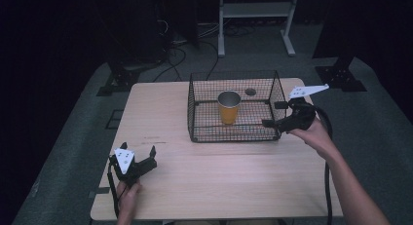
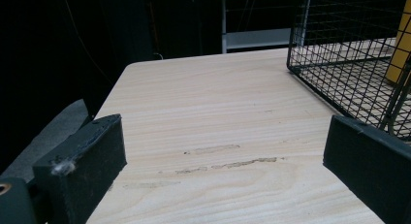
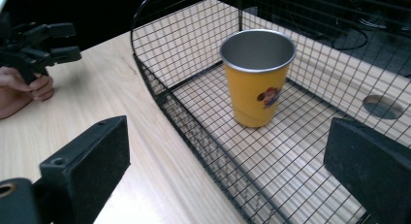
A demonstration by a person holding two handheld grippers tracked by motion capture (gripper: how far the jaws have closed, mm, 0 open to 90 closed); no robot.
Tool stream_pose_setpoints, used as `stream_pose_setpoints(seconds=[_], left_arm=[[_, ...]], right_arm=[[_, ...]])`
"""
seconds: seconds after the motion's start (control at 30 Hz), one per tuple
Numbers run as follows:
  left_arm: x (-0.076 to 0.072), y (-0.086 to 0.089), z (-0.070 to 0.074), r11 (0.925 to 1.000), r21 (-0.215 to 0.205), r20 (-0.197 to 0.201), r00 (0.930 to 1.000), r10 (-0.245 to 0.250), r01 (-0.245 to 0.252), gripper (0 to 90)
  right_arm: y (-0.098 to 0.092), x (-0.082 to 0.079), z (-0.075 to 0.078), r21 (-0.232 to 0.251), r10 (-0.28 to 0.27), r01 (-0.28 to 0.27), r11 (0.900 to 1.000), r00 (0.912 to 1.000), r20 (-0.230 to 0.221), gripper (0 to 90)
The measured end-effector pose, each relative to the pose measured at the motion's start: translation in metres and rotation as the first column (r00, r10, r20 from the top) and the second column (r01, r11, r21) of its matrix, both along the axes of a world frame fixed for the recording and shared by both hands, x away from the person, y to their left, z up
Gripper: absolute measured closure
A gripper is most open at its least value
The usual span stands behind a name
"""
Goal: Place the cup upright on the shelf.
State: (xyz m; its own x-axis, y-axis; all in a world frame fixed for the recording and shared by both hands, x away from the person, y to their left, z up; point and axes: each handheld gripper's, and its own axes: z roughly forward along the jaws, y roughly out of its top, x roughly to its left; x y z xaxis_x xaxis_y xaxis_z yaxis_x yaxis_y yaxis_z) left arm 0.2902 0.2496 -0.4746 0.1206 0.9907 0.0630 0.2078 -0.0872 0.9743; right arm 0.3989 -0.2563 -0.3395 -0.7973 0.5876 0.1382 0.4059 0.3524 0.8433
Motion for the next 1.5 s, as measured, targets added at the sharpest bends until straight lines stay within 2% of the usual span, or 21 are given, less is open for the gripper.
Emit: stream_pose_setpoints(seconds=[0.3, 0.6, 1.0, 1.2, 1.3, 1.5], left_arm=[[0.000, 0.000, 0.000, 1.0000, 0.001, 0.000, 1.0000, -0.001, 0.001, 0.8], [0.000, 0.000, 0.000, 1.0000, 0.005, -0.001, 1.0000, -0.002, 0.002, 0.8], [0.000, -0.001, 0.000, 0.9999, 0.010, -0.001, 1.0000, -0.003, 0.003, 0.8], [0.000, -0.001, 0.000, 1.0000, 0.009, 0.000, 1.0000, -0.002, 0.002, 0.8], [-0.001, -0.001, 0.000, 0.9999, 0.010, 0.001, 1.0000, -0.003, 0.003, 0.8], [-0.001, -0.001, 0.000, 0.9999, 0.011, 0.000, 1.0000, -0.003, 0.003, 0.8]], right_arm=[[-0.002, -0.016, -0.019, 0.020, 0.026, -0.025, 0.999, 0.9996, -0.012, 2.2], [-0.005, -0.030, -0.028, 0.048, 0.041, -0.041, 0.998, 0.9991, -0.007, 2.2], [-0.013, -0.048, -0.050, 0.047, 0.051, -0.050, 0.998, 0.9983, -0.029, 2.2], [-0.015, -0.052, -0.056, 0.050, 0.053, -0.051, 0.997, 0.9976, -0.044, 2.2], [-0.016, -0.055, -0.059, 0.037, 0.048, -0.046, 0.998, 0.9979, -0.043, 2.2], [-0.020, -0.061, -0.064, 0.057, 0.039, -0.036, 0.998, 0.9983, -0.043, 2.2]])
